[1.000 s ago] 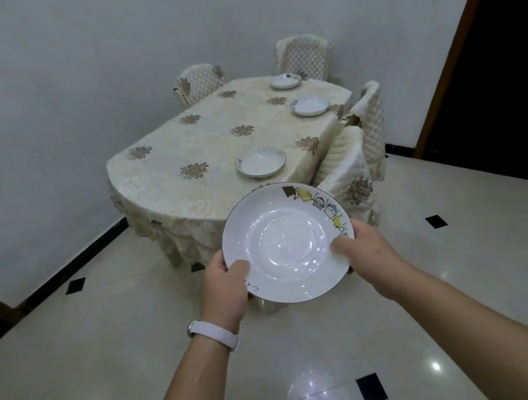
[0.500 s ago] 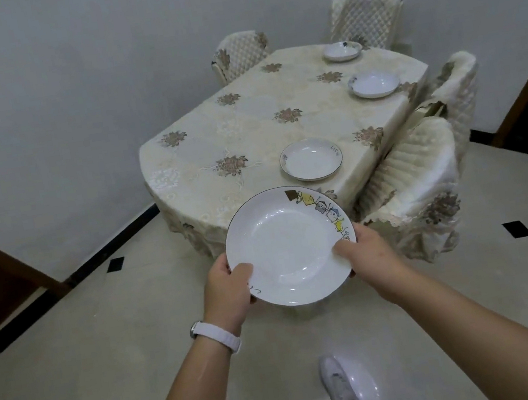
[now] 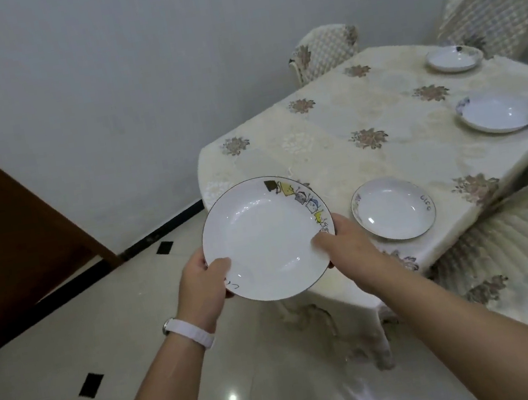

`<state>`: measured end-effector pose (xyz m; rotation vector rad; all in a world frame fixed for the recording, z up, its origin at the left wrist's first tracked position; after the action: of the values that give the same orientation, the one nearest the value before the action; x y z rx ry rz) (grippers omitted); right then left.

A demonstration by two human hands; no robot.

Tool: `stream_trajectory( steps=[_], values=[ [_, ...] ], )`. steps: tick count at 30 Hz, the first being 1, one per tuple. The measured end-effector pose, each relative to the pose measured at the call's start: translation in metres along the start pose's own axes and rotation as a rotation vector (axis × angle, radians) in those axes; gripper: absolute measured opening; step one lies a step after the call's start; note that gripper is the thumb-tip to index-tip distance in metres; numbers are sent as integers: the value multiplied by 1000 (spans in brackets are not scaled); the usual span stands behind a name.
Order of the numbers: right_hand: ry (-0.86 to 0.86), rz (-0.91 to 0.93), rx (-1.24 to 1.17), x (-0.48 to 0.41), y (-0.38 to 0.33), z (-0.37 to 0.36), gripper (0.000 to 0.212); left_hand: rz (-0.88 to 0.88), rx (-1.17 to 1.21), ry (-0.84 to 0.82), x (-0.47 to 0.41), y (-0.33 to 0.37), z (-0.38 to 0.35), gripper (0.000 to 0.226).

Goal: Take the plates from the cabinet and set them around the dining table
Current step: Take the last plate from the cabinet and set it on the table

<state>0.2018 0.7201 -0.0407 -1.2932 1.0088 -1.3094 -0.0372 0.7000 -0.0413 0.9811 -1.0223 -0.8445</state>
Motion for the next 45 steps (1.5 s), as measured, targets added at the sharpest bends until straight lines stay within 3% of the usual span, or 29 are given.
stream_trajectory(
  steps=[9,23,32,45],
  values=[
    [-98,17,60,-104,-23,-91,27,-14,42,119,-97,16,74,17],
    [167,-28,55,-244,-55,-202,27,-59,52,-182,-314,58,139,24],
    [324,-89,32,-291,-45,-206,25,-40,4,-309,-392,70,121,19],
    [450,-170,-20,-370,-5,-135,28,-3,-114,-413,-473,74,19,14]
  ],
)
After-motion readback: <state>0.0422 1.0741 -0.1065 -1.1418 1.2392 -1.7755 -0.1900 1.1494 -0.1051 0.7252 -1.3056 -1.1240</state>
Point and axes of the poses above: each hand's wrist, its own x-axis away from the middle knuckle, its own z-axis out of the back of the hand, y = z × x, the point moved 7 cm from there along -x, towards the middle knuckle, and after that the axes turned 5 degrees about z, right-handed, at the moved point
